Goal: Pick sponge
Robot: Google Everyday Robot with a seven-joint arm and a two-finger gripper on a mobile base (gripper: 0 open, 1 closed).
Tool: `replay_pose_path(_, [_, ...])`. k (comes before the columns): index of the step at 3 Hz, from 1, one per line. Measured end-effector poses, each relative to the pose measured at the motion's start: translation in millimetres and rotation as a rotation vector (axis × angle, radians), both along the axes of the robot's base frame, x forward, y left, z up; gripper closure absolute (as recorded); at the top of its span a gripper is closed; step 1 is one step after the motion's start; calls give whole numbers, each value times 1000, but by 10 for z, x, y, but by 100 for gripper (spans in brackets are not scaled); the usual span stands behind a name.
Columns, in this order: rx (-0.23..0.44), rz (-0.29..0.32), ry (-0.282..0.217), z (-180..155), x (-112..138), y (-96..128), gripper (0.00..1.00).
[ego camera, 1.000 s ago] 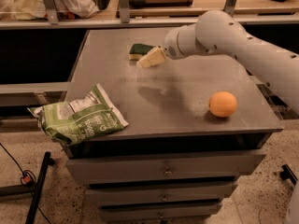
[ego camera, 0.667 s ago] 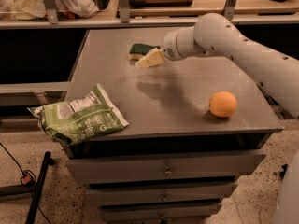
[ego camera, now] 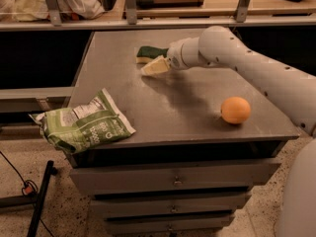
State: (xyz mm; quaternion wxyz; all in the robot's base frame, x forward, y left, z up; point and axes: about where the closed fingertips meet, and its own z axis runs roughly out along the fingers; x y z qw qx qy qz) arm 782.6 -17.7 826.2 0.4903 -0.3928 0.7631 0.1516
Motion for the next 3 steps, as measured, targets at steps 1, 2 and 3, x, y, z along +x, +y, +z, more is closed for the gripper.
replay_pose_path(1, [25,-7,-8,-45,46,24,42])
replay_pose_path(2, [83,-16,-18,17,66,11,64])
replay_pose_path(3, [138,-6,-36,262,20,2,87])
